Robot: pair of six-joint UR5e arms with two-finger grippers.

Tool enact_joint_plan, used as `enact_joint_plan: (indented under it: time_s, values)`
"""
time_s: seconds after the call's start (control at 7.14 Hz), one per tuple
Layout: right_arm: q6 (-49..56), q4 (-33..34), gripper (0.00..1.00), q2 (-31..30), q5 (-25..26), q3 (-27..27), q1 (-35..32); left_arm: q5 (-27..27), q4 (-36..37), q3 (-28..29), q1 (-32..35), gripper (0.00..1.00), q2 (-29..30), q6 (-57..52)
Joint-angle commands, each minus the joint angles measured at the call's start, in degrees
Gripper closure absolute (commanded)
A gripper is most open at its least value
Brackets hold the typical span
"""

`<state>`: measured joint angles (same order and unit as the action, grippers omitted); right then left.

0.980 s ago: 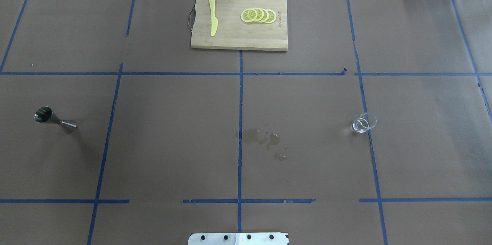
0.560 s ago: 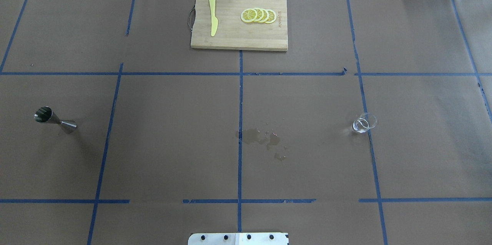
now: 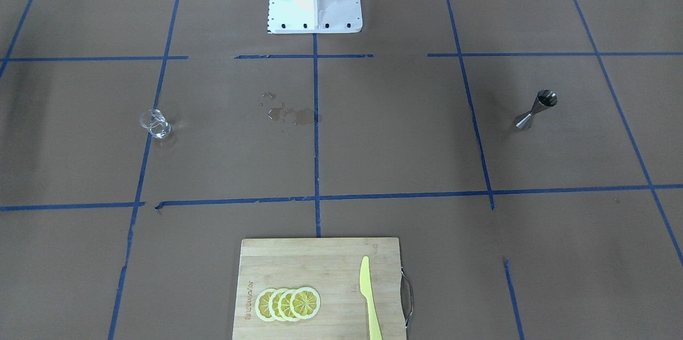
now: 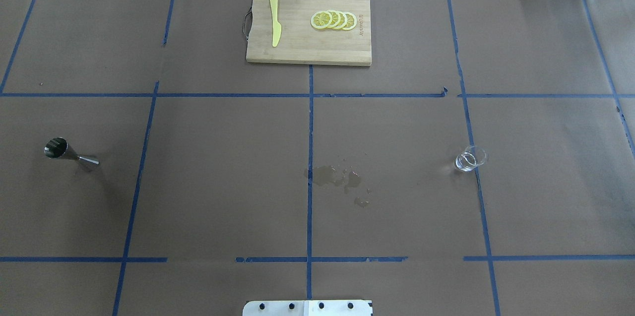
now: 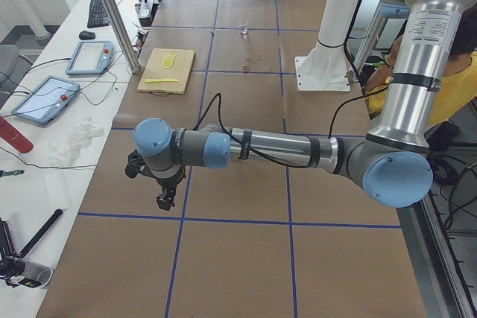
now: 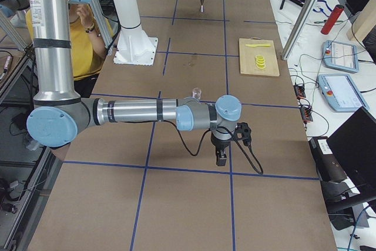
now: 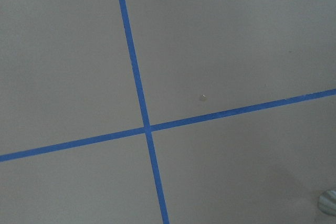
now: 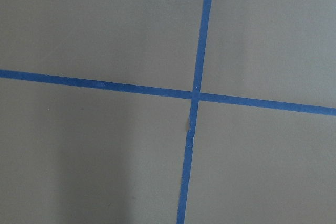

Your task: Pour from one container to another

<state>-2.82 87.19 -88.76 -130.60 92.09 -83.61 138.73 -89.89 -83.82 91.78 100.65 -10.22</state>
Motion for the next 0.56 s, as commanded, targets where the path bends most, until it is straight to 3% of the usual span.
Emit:
enact_joint_plan:
  time_s: [0.0,0.42]
  values:
    - [0.0,0.0,0.00,0.2,0.0,-0.2,0.0,-0.3,-2.7,1.5,1.4,0.00,-0.2,-0.2]
    - [-0.1,0.0,0.00,0.2,0.1,-0.4,0.0,-3.6,-2.3,2.1,2.7,0.00,-0.1,-5.5]
